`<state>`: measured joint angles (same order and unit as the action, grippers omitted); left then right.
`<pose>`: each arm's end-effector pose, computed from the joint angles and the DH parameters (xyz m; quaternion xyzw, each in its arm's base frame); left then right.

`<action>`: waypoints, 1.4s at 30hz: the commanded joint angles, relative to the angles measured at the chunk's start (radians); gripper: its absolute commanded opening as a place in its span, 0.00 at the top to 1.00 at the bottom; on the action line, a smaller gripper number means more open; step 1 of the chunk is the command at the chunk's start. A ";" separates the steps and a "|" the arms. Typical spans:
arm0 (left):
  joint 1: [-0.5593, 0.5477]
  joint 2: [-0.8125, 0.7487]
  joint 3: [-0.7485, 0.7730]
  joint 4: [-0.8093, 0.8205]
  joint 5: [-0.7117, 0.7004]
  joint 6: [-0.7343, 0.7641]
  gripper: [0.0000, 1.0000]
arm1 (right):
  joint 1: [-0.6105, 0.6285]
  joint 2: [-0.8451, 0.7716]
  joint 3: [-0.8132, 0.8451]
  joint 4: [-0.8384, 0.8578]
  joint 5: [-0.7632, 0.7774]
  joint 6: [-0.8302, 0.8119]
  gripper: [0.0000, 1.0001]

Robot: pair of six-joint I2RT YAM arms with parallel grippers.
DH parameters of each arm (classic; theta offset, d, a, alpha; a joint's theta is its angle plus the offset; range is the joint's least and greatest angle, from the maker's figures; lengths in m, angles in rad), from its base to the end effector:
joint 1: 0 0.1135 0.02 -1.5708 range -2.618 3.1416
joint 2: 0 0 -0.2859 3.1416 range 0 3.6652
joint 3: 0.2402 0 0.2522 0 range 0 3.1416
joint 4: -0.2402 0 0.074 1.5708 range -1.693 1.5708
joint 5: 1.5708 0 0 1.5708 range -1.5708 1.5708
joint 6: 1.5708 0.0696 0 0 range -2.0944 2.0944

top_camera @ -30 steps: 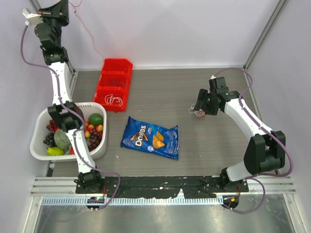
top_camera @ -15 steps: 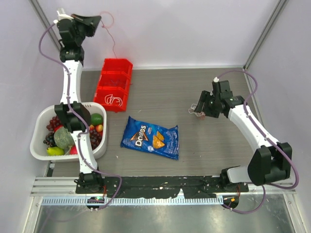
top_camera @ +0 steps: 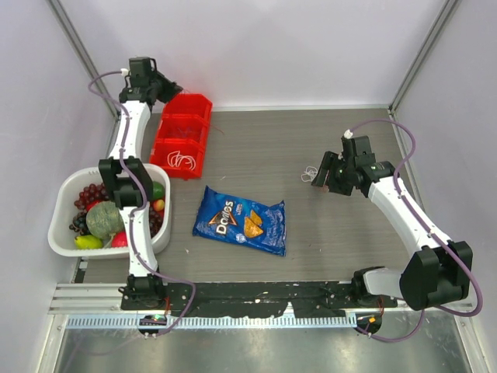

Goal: Untangle the cables

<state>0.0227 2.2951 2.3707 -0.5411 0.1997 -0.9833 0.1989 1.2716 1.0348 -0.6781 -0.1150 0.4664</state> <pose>0.5764 -0.0007 0.3421 -0.3624 0.7672 -0.3166 0.4240 0.2682 0.0622 0.2741 0.1077 0.9392 0.1564 0.2862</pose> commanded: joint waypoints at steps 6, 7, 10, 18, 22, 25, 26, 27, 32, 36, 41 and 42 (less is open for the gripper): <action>-0.001 0.108 0.101 -0.043 -0.080 0.048 1.00 | -0.003 -0.014 -0.010 0.026 -0.005 -0.002 0.36; -0.003 0.118 0.096 -0.030 -0.075 0.041 1.00 | -0.003 -0.012 -0.009 0.026 0.003 -0.005 0.36; -0.003 0.145 0.084 0.000 -0.065 0.009 1.00 | -0.003 -0.006 0.005 0.012 0.017 -0.011 0.36; -0.003 0.173 0.165 -0.026 -0.088 0.017 0.57 | -0.006 0.020 0.037 -0.006 0.035 -0.041 0.36; -0.006 0.101 0.113 -0.059 -0.100 0.063 0.42 | -0.004 0.049 0.050 0.006 0.018 -0.037 0.36; -0.013 0.046 0.032 -0.060 -0.085 0.132 0.46 | -0.004 0.068 0.056 0.021 0.005 -0.035 0.35; -0.056 0.029 0.001 -0.053 -0.073 0.162 0.48 | -0.004 0.077 0.056 0.025 0.002 -0.035 0.36; -0.070 0.015 -0.023 -0.043 -0.056 0.202 0.50 | -0.004 0.078 0.056 0.026 -0.003 -0.038 0.36; -0.187 0.035 -0.012 -0.126 -0.133 0.464 0.48 | -0.003 0.083 0.042 0.015 -0.026 -0.041 0.36; -0.247 0.087 0.040 -0.175 -0.300 0.603 0.40 | -0.004 0.064 0.036 -0.009 -0.032 -0.043 0.36; -0.303 0.150 0.120 -0.215 -0.509 0.689 0.42 | -0.003 0.055 0.042 -0.058 -0.043 -0.054 0.36; -0.313 0.161 0.125 -0.212 -0.531 0.707 0.44 | -0.003 0.057 0.041 -0.061 -0.046 -0.058 0.36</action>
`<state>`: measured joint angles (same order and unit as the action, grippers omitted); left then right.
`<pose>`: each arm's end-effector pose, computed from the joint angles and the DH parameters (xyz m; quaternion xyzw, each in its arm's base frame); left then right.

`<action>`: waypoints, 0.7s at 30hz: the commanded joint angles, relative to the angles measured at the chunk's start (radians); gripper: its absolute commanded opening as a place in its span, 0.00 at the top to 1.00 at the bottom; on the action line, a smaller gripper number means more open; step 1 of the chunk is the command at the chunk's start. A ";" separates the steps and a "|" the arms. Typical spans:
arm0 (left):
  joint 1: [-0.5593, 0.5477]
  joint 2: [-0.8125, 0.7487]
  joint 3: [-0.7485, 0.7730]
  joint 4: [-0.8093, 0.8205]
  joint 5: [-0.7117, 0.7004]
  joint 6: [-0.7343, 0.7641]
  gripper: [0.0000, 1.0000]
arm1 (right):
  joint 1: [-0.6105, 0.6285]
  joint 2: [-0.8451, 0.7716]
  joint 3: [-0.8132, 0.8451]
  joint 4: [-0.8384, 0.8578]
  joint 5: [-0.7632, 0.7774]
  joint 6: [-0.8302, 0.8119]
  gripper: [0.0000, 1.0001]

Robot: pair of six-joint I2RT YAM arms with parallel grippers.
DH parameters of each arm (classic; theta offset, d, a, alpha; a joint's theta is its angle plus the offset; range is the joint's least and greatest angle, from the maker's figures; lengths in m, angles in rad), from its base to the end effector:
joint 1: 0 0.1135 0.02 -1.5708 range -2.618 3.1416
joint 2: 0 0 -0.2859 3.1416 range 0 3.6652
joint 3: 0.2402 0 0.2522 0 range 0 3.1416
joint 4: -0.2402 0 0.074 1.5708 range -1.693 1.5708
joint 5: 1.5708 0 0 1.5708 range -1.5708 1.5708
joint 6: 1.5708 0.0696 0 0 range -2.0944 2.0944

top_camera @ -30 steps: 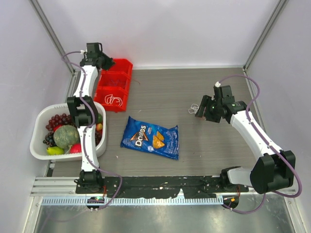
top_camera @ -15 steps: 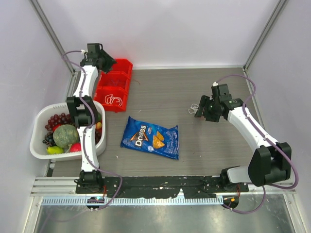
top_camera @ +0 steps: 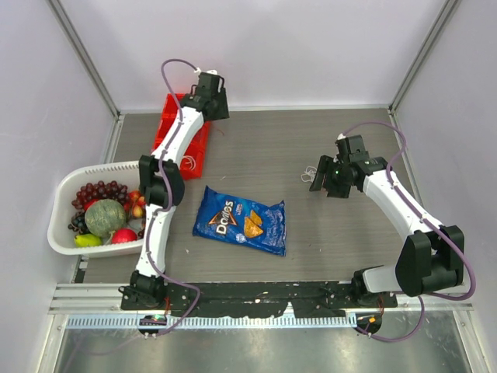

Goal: Untangle the cables

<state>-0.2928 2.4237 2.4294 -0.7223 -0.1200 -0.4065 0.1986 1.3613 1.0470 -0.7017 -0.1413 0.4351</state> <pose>0.5652 -0.1617 0.2690 -0.0764 0.9057 -0.0904 0.4072 0.2797 0.0663 0.2530 0.0940 0.9550 0.1496 0.2384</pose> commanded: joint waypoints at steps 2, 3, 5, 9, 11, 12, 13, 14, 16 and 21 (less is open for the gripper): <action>-0.012 0.047 0.063 -0.026 -0.263 0.156 0.49 | -0.004 -0.033 0.015 -0.036 -0.033 -0.018 0.36; -0.014 0.058 0.065 -0.029 -0.289 0.161 0.53 | -0.004 -0.034 0.004 -0.032 -0.044 -0.013 0.36; -0.017 0.064 0.057 -0.034 -0.311 0.167 0.58 | -0.004 -0.036 -0.002 -0.036 -0.047 -0.009 0.36; -0.017 0.069 0.034 -0.026 -0.325 0.189 0.57 | -0.004 -0.053 -0.008 -0.050 -0.034 -0.013 0.36; -0.017 0.077 0.036 -0.023 -0.326 0.192 0.55 | -0.002 -0.054 -0.016 -0.050 -0.034 -0.013 0.36; -0.017 0.084 0.042 -0.026 -0.328 0.192 0.55 | -0.005 -0.053 -0.019 -0.048 -0.040 -0.012 0.36; -0.017 0.092 0.048 -0.031 -0.331 0.189 0.56 | -0.004 -0.050 -0.021 -0.045 -0.043 -0.010 0.36; -0.017 0.095 0.049 -0.032 -0.334 0.187 0.57 | -0.004 -0.048 -0.022 -0.045 -0.047 -0.007 0.36; -0.017 0.101 0.051 -0.031 -0.339 0.190 0.58 | -0.004 -0.044 -0.021 -0.044 -0.049 -0.007 0.36; -0.017 0.118 0.054 -0.023 -0.336 0.189 0.61 | -0.004 -0.033 -0.021 -0.039 -0.052 -0.009 0.36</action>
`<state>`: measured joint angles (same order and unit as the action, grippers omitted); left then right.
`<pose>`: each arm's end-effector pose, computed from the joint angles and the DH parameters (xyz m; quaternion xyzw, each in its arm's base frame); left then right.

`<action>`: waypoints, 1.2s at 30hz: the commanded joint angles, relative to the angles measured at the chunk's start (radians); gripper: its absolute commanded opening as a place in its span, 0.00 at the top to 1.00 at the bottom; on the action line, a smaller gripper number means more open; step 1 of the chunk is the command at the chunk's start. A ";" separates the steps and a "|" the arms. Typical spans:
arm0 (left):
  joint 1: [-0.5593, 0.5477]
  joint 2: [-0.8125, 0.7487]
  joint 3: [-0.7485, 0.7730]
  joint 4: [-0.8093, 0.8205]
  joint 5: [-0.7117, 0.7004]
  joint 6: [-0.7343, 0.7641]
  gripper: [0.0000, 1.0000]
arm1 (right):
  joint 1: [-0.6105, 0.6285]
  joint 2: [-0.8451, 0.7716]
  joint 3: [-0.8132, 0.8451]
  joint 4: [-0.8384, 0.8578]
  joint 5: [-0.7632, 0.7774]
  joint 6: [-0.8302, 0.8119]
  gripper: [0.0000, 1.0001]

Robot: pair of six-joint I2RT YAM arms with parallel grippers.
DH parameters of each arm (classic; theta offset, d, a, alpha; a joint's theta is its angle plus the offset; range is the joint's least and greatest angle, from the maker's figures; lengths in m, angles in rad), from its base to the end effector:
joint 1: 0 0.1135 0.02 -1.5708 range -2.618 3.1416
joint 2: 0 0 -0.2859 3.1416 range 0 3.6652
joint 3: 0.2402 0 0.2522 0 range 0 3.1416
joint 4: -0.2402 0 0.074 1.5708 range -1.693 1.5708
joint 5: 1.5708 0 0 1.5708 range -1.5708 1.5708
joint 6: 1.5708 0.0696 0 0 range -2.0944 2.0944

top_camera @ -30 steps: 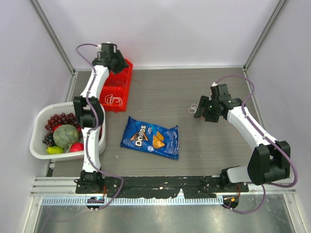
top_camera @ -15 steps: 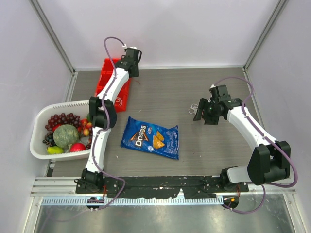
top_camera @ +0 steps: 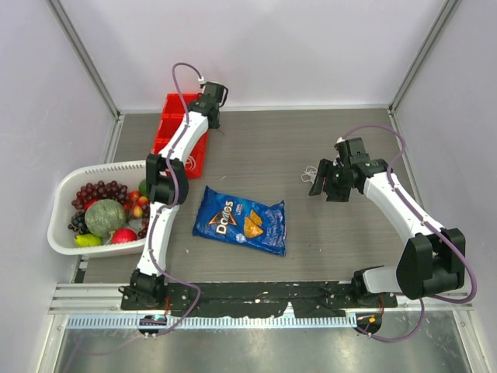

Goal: Untangle the cables

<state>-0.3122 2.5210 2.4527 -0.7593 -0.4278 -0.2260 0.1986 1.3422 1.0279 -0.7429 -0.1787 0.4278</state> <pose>0.5741 -0.1550 0.2218 -0.0378 0.9130 0.0963 0.3946 0.2688 0.0667 0.2492 0.0877 0.9596 0.1600 0.2141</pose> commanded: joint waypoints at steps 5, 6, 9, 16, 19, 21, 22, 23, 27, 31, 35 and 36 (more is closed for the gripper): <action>0.002 0.042 0.040 0.011 -0.046 0.013 0.60 | -0.004 -0.008 -0.002 0.004 -0.015 -0.003 0.36; 0.002 0.047 0.042 0.012 -0.051 0.014 0.60 | -0.004 -0.006 -0.003 0.004 -0.015 -0.004 0.36; 0.002 0.050 0.042 0.014 -0.049 0.016 0.65 | -0.004 0.000 -0.006 0.005 -0.015 -0.004 0.36; 0.002 0.062 0.049 0.017 -0.049 0.017 0.78 | -0.004 0.015 0.000 0.010 -0.015 0.000 0.36; 0.002 0.062 0.058 0.021 -0.052 0.024 0.89 | -0.004 0.021 -0.002 0.013 -0.018 0.003 0.36; 0.002 0.058 0.066 0.017 -0.052 0.024 0.93 | -0.004 0.026 -0.002 0.016 -0.019 0.003 0.36; 0.002 0.052 0.068 0.018 -0.052 0.024 0.94 | -0.004 0.026 -0.002 0.016 -0.019 0.003 0.36; 0.001 0.045 0.071 0.017 -0.054 0.024 0.97 | -0.004 0.026 -0.002 0.016 -0.019 0.002 0.36; 0.001 0.001 0.077 0.017 -0.054 0.027 1.00 | -0.004 0.025 0.001 0.014 -0.019 0.005 0.36; 0.001 -0.054 0.077 0.012 -0.074 0.031 1.00 | -0.004 0.023 0.006 0.017 -0.021 0.005 0.36; 0.001 -0.100 0.075 0.006 -0.098 0.043 1.00 | -0.004 0.020 0.011 0.019 -0.019 0.000 0.36; 0.002 -0.111 0.068 0.014 -0.100 0.043 1.00 | -0.005 0.018 0.012 0.017 -0.019 0.000 0.37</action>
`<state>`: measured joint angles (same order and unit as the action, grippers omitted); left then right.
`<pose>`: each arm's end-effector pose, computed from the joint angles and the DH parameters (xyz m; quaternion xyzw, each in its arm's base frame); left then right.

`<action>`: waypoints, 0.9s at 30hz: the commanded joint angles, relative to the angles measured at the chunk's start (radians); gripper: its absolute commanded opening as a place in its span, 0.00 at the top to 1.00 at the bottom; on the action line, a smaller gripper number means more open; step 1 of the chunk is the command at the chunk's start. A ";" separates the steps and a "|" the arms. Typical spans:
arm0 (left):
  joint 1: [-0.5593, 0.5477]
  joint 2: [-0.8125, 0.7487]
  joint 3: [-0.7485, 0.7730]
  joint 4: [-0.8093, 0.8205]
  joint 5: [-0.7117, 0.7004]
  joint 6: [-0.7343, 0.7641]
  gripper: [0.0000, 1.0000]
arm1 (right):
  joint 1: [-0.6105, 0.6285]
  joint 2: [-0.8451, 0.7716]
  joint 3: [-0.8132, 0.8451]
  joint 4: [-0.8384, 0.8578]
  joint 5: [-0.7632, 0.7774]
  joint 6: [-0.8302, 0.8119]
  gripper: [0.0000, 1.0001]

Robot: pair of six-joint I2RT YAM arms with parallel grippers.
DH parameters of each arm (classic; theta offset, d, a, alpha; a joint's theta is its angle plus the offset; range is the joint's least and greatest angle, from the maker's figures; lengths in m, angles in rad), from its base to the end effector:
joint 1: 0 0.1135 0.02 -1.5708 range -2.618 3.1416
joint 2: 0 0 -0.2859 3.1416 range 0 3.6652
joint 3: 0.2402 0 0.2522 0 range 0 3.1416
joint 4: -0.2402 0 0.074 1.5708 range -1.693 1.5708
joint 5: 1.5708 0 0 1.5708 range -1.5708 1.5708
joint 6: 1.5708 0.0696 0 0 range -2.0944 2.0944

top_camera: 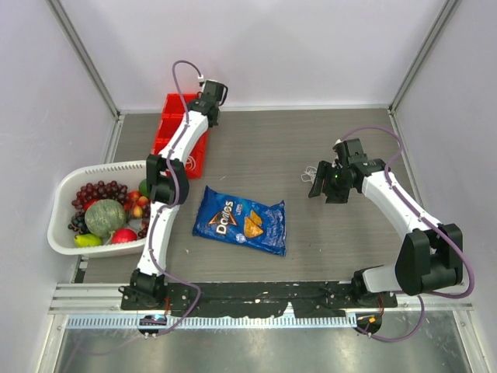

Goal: Untangle the cables

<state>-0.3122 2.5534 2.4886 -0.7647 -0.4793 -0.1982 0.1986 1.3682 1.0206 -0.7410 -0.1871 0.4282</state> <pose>0.5788 -0.1531 0.2160 -0.0343 0.9089 0.1252 0.3963 0.2712 0.0678 0.2404 0.0886 0.9630 0.1596 0.1982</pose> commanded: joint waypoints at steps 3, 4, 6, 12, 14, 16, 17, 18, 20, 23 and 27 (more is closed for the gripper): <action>0.001 -0.176 0.023 0.053 -0.048 0.028 1.00 | -0.004 -0.009 0.019 0.018 -0.012 0.001 0.37; 0.004 -0.185 0.029 0.062 -0.051 0.029 1.00 | -0.004 -0.009 0.021 0.017 -0.011 -0.002 0.36; 0.004 -0.211 0.029 0.102 -0.047 0.045 1.00 | -0.004 -0.006 0.027 0.017 -0.008 -0.002 0.36; 0.025 -0.337 -0.097 0.372 0.054 0.057 1.00 | -0.004 -0.001 0.039 0.012 0.012 0.006 0.37; 0.042 -0.366 -0.132 0.467 0.111 0.028 1.00 | -0.004 -0.006 0.036 0.011 0.017 0.017 0.37; 0.065 -0.371 -0.126 0.510 0.168 -0.021 1.00 | -0.004 -0.004 0.036 0.011 0.023 0.015 0.37; 0.079 -0.358 -0.106 0.522 0.201 -0.055 1.00 | -0.004 -0.003 0.035 0.012 0.029 0.017 0.37; 0.093 -0.348 -0.085 0.524 0.226 -0.088 1.00 | -0.004 0.000 0.039 0.011 0.032 0.017 0.37; 0.126 -0.320 -0.050 0.528 0.275 -0.167 1.00 | -0.002 0.011 0.048 0.012 0.038 0.015 0.37; 0.174 -0.283 -0.039 0.550 0.344 -0.283 1.00 | -0.004 0.028 0.065 0.012 0.044 0.012 0.37; 0.223 -0.262 -0.117 0.648 0.396 -0.437 1.00 | -0.002 0.049 0.076 0.005 0.049 0.009 0.37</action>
<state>-0.1329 2.2620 2.4138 -0.2615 -0.1730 -0.4397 0.1986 1.4059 1.0504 -0.7414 -0.1577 0.4332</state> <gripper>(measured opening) 0.009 0.636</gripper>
